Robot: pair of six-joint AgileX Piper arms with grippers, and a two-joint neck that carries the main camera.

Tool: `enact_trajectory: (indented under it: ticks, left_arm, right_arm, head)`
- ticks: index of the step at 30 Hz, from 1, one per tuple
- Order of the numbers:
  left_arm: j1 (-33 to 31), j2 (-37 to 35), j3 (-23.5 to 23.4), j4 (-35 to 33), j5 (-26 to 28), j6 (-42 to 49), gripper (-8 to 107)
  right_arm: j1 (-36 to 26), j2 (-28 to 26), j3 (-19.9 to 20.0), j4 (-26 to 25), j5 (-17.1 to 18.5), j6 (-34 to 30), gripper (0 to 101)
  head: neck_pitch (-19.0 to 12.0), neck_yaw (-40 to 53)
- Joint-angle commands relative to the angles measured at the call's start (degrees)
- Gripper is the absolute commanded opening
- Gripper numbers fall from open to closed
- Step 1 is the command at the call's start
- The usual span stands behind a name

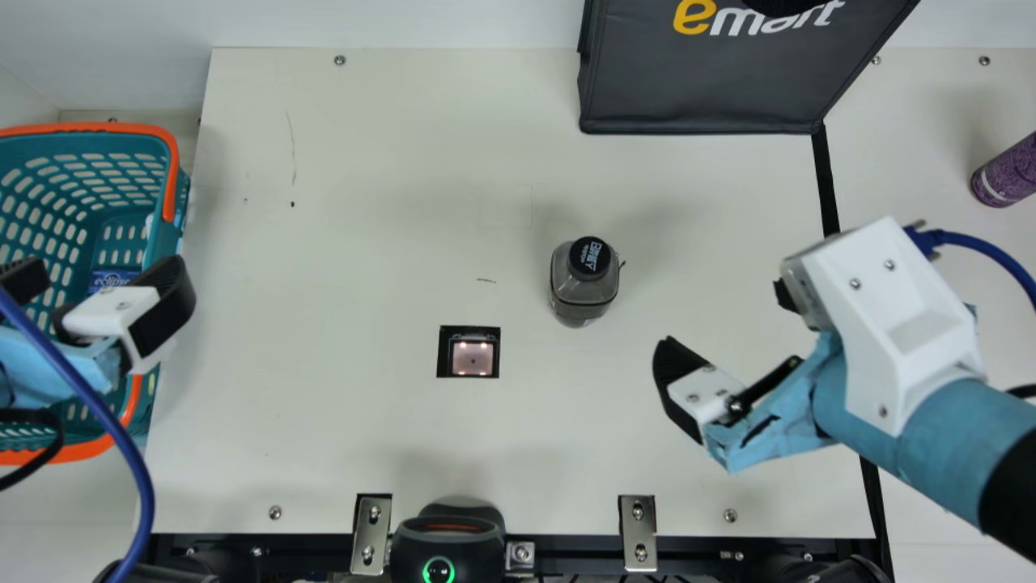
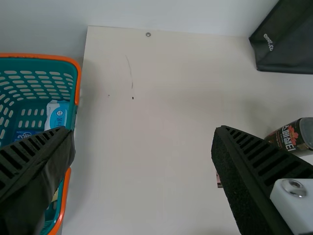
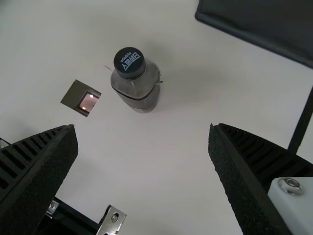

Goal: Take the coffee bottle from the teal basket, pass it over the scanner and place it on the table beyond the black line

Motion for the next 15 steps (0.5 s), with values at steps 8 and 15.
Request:
enact_trajectory:
  ticks: [8, 15]
  left_arm:
    - [0.00, 0.00, 0.00, 0.00, 0.00, 0.00, 90]
    - [0.00, 0.00, 0.00, 0.00, 0.00, 0.00, 90]
  right_arm:
    - [5.61, 7.46, 0.84, -1.37, -4.79, 5.61, 95]
    - [8.44, 11.78, 1.44, -3.75, -8.21, 11.71, 95]
  head:
    - [-1.66, 0.09]
    - [-1.66, 0.09]
